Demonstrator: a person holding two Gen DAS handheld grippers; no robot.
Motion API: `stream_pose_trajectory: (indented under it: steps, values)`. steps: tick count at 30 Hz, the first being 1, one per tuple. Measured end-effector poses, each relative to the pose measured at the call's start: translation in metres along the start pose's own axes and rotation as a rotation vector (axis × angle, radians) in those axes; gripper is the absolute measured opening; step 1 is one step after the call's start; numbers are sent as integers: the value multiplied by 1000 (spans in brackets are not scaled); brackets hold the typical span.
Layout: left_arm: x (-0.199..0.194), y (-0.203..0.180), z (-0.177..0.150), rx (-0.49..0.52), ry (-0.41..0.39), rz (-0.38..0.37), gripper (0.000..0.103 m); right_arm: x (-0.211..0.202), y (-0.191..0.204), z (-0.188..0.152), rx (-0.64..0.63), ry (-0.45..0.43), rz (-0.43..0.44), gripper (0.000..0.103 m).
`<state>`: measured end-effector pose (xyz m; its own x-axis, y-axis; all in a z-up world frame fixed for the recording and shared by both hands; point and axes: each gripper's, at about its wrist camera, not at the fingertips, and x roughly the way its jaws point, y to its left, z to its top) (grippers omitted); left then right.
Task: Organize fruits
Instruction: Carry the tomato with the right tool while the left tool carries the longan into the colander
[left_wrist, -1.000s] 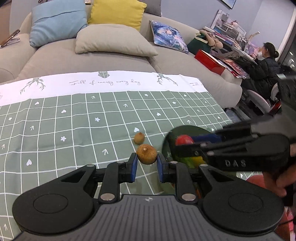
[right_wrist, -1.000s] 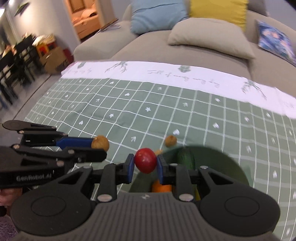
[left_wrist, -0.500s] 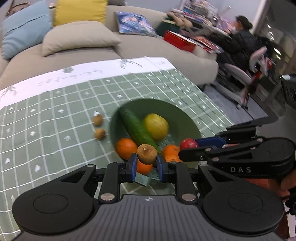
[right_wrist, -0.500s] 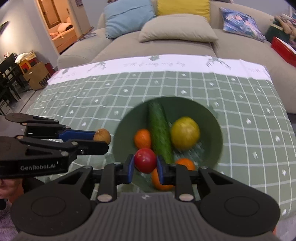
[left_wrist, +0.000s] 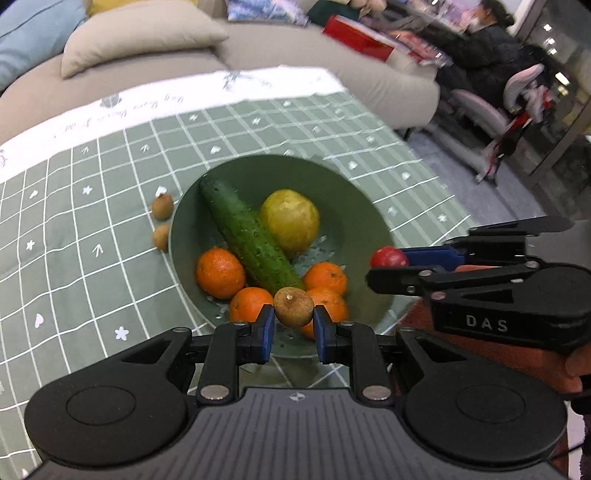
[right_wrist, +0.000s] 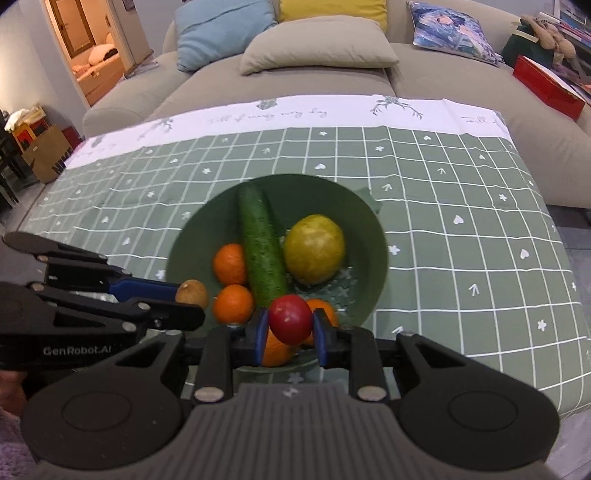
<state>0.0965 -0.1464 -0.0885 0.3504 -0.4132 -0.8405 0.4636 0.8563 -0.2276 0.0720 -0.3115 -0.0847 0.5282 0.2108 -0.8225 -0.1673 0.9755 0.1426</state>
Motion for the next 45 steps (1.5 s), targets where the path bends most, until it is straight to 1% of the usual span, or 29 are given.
stream_pose_trajectory:
  steps: [2, 4, 8, 11, 15, 17, 22, 25, 27, 29, 31, 34, 40, 45]
  values:
    - [5, 0, 6, -6, 32, 0, 24, 2, -3, 0, -14, 9, -13, 21]
    - [11, -2, 13, -7, 73, -11, 24, 6, -5, 0, -16, 18, -4, 21]
    - [25, -1, 22, -15, 136, 2, 24, 13, -10, 0, -21, 38, -8, 21]
    - [37, 1, 23, -35, 182, -20, 24, 16, -13, -1, -18, 47, -14, 21]
    - [50, 4, 21, -35, 229, 6, 24, 21, -15, 0, -11, 49, -4, 21]
    - [54, 7, 19, -40, 247, -3, 24, 24, -15, 2, -12, 51, 1, 21]
    - [57, 10, 18, -30, 246, -17, 24, 35, -14, 6, -12, 63, 16, 21]
    - [57, 8, 17, -8, 240, -23, 24, 42, -12, 10, -13, 72, 21, 21]
    - [56, 10, 17, -6, 238, -28, 26, 48, -11, 13, -13, 79, 24, 21]
    - [52, 11, 18, -6, 231, -27, 31, 54, -11, 16, -7, 84, 22, 21]
    - [47, 14, 19, -17, 227, -40, 38, 59, -11, 17, 4, 87, 24, 22]
    - [40, 20, 19, -27, 224, -52, 45, 68, -11, 19, 14, 98, 30, 22]
    - [18, 31, 17, -42, 183, -64, 46, 79, -11, 25, 31, 96, 39, 22]
    - [6, 32, 20, -22, 146, -38, 46, 85, -8, 27, 28, 105, 44, 23]
